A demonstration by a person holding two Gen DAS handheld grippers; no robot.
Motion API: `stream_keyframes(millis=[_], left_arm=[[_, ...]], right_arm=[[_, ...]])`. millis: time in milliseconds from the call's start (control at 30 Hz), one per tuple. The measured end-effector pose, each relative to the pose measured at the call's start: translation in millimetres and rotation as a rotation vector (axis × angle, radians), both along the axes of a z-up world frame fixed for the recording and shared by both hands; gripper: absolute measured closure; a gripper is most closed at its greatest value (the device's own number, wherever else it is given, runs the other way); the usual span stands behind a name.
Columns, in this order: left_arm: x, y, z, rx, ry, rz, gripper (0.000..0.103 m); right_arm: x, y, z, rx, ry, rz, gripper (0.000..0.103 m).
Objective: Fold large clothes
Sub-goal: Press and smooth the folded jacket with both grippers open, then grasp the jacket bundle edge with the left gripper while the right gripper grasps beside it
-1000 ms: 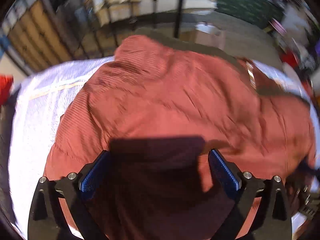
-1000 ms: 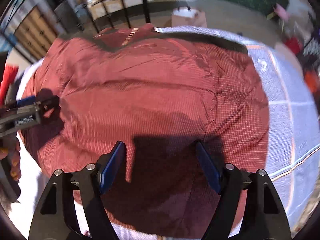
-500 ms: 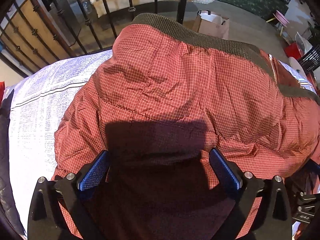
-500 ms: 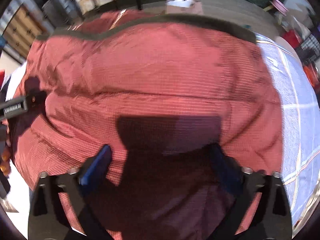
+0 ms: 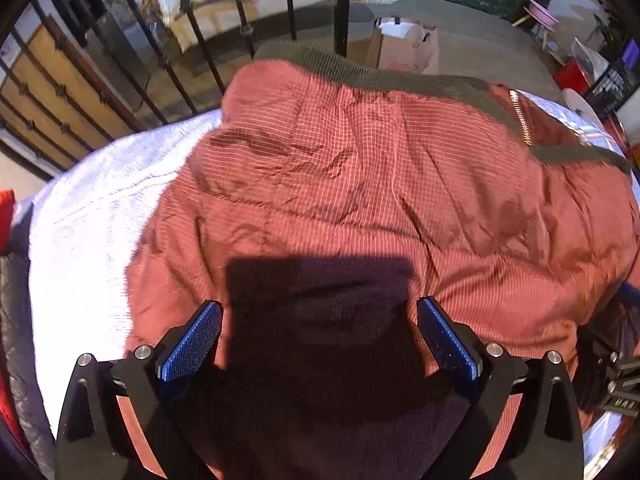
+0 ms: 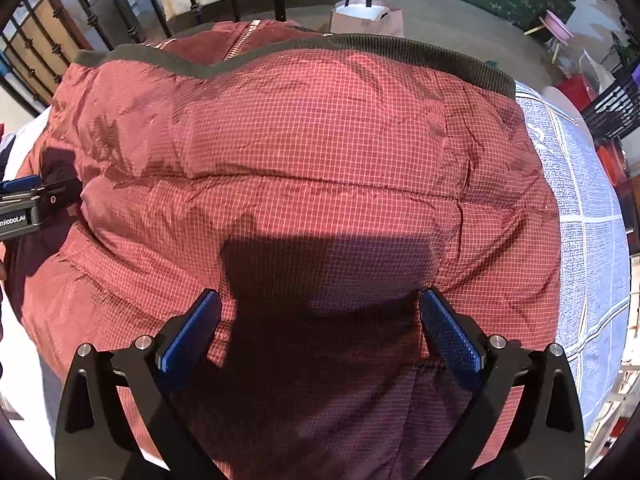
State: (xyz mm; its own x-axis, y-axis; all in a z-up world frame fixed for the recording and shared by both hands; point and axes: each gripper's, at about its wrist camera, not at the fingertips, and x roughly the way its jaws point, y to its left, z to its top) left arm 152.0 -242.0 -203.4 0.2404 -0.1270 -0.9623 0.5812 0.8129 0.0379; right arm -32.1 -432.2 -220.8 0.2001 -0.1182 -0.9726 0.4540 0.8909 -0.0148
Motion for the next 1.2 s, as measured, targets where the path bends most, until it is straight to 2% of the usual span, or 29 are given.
stream_keyframes(millis=[67, 200, 367, 633, 767, 833, 933, 1067, 1200], left_arm=[[-7.2, 8.8, 8.6, 0.008, -0.046, 0.005, 0.006], [-19.3, 32.7, 25.8, -0.024, -0.076, 0.042, 0.006], [-28.9, 64.3, 39.6, -0.001, -0.125, 0.093, 0.006], [-9.6, 115.6, 37.3, -0.007, -0.075, 0.208, 0.006], [1.0, 127.6, 38.9, -0.019, -0.068, 0.197, 0.006], [6.8, 129.5, 39.4, -0.050, -0.043, 0.183, 0.006], [15.3, 133.9, 33.6, -0.129, 0.052, 0.176, 0.006], [31.9, 138.9, 17.7, -0.187, 0.154, 0.200, 0.006], [50.8, 143.1, -4.5, -0.214, 0.254, 0.248, 0.006]], right_arm=[[-3.5, 1.3, 3.8, -0.004, 0.003, 0.009, 0.005], [-11.9, -0.9, 15.9, 0.020, -0.016, -0.036, 0.005], [-31.5, -3.4, 29.9, 0.009, -0.040, -0.058, 0.005], [-57.1, -28.2, 38.9, -0.010, -0.061, -0.104, 0.005], [-71.2, -53.7, 37.8, 0.012, -0.070, -0.165, 0.005], [-80.3, -68.0, 34.5, 0.053, -0.086, -0.202, 0.005], [-92.2, -83.8, 28.8, 0.146, -0.116, -0.255, 0.005], [-103.9, -100.5, 14.1, 0.319, -0.185, -0.301, 0.005], [-106.3, -108.7, -4.6, 0.408, -0.190, -0.324, 0.005]])
